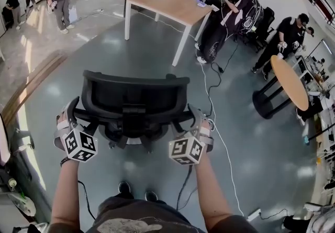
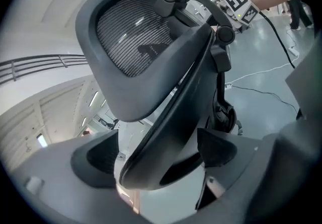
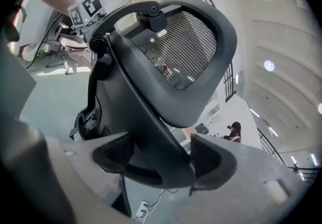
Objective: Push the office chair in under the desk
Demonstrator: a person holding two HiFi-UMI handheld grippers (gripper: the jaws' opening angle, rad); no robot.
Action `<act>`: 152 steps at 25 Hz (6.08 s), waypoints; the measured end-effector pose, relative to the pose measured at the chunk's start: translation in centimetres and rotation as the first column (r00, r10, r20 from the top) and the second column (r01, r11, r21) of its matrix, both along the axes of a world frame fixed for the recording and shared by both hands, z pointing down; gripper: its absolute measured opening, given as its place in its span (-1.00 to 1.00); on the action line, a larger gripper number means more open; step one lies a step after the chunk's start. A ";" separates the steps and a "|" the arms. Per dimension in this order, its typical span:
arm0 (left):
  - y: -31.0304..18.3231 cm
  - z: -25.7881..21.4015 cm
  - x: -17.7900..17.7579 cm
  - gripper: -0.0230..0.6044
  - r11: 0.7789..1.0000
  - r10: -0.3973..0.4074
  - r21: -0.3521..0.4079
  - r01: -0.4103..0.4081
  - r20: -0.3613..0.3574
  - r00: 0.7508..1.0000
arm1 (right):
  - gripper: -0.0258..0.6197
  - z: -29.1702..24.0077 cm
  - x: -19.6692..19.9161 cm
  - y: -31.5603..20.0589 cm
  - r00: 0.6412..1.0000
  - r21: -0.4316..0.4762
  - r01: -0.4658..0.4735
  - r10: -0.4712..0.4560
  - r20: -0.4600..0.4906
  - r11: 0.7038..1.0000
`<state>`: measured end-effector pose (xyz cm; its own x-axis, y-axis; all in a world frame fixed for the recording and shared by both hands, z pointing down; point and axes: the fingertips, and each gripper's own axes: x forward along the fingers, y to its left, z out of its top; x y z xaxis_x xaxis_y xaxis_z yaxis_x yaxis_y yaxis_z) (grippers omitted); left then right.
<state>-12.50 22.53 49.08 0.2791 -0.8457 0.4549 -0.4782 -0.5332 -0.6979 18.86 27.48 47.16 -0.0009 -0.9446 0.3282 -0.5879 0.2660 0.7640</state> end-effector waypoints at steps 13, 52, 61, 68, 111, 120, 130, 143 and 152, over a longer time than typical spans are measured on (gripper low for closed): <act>-2.9 0.5 -0.5 0.04 0.998 0.069 -0.004 -0.070 0.219 0.973 | 0.00 0.6 -0.3 -2.9 0.989 -0.013 -0.071 0.068 -0.128 0.997; -13.3 0.3 -1.3 0.00 0.979 0.180 0.052 -0.197 0.234 0.956 | -0.07 0.7 -2.0 -10.0 0.980 0.009 -0.133 0.133 -0.148 0.991; -24.7 -0.1 -1.9 0.01 0.974 0.211 0.034 -0.226 0.240 0.948 | -0.09 0.2 -3.0 -19.9 0.976 0.022 -0.155 0.156 -0.151 0.988; -30.0 -0.1 -0.1 0.01 0.970 0.226 0.034 -0.240 0.231 0.946 | -0.09 -0.1 -1.6 -24.5 0.976 0.028 -0.156 0.158 -0.151 0.987; -58.2 -0.4 5.9 -0.02 0.934 0.335 0.054 -0.354 0.218 0.916 | -0.08 -0.3 3.4 -50.4 0.957 0.058 -0.244 0.250 -0.148 0.968; -65.4 -1.0 4.6 -0.01 0.908 0.397 0.047 -0.415 0.218 0.892 | -0.10 -1.0 0.7 -55.0 0.947 0.074 -0.272 0.281 -0.153 0.959; -73.0 -1.2 3.8 -0.01 0.880 0.449 0.062 -0.472 0.218 0.866 | -0.10 -0.9 -0.8 -61.2 0.929 0.057 -0.333 0.338 -0.151 0.941; -75.8 -0.7 4.7 -0.01 0.862 0.471 0.089 -0.500 0.227 0.852 | -0.10 -0.2 -0.8 -62.7 0.919 0.067 -0.362 0.368 -0.138 0.930; -78.1 -0.8 5.6 -0.07 0.810 0.552 0.084 -0.580 0.225 0.803 | -0.09 -0.6 0.0 -65.3 0.896 0.021 -0.425 0.424 -0.133 0.905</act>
<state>-6.88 -55.60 48.28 0.6531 -0.6211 0.4332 0.0201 -0.5577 -0.8298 18.90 -37.81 46.60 0.4430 -0.8427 0.3059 -0.5415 0.0204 0.8405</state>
